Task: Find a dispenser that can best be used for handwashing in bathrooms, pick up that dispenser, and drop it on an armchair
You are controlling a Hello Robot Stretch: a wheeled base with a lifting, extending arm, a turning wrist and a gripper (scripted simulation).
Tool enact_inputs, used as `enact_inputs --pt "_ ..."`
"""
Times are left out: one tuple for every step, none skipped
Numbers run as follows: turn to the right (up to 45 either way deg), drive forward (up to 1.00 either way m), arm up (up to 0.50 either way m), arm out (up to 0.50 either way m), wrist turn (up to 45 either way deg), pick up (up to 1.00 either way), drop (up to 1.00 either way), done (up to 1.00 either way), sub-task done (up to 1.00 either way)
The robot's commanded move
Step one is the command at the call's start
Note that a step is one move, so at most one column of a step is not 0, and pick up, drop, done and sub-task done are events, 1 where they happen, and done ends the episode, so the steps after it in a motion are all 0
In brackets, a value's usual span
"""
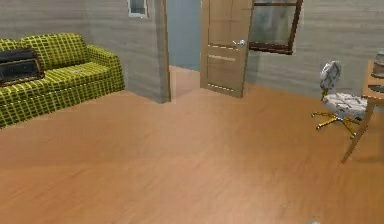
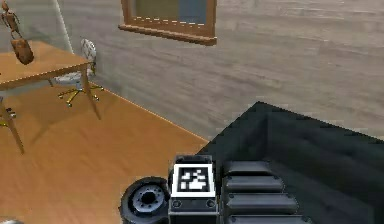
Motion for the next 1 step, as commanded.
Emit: enact_inputs --pt "30.0 0.0 0.0 0.0 0.0 0.0 0.0 0.0 0.0"
